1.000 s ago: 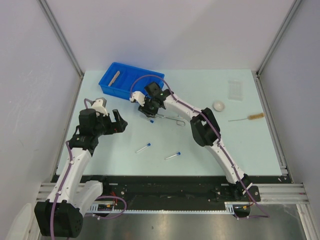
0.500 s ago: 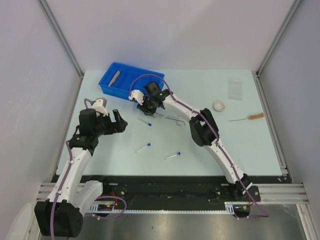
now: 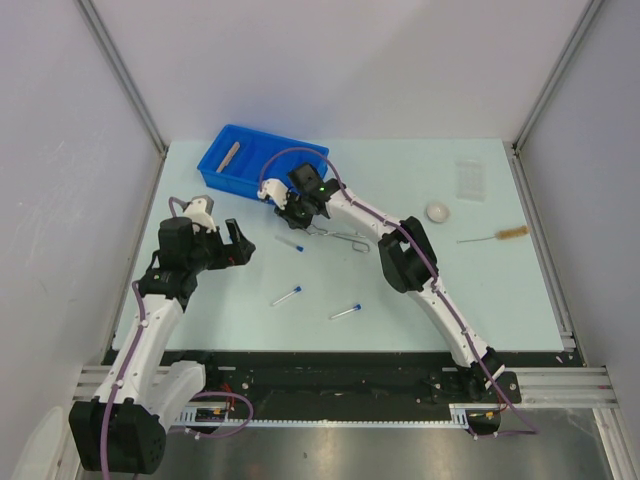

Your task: Organize the chemistry lab equipment

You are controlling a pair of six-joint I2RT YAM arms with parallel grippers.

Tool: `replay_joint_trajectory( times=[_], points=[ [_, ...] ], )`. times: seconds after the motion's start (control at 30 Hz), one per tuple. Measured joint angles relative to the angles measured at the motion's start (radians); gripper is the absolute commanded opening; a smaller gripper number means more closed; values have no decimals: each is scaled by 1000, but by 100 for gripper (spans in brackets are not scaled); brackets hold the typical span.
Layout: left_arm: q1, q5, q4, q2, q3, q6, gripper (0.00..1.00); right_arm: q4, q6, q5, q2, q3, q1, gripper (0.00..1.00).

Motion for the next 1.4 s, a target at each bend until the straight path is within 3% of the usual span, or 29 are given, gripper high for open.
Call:
replay_joint_trajectory(
  times=[0.4, 0.57, 0.77, 0.97, 1.17, 1.4],
  points=[
    [0, 104, 35, 1, -5, -15, 99, 17, 81, -53, -114, -69, -3, 6],
    [-15, 221, 220, 0, -123, -144, 99, 43, 111, -73, -228, -132, -9, 6],
    [-162, 212, 534, 27, -263, -322, 99, 82, 152, -103, -344, -203, -21, 5],
    [-307, 106, 864, 240, -260, -374, 95, 121, 185, -121, -412, -279, -41, 5],
    [-407, 2, 1033, 507, -204, -375, 87, 145, 220, -146, -434, -341, -62, 5],
    [-503, -114, 1208, 710, -158, -397, 79, 176, 280, -187, -476, -404, -104, 5]
  ],
)
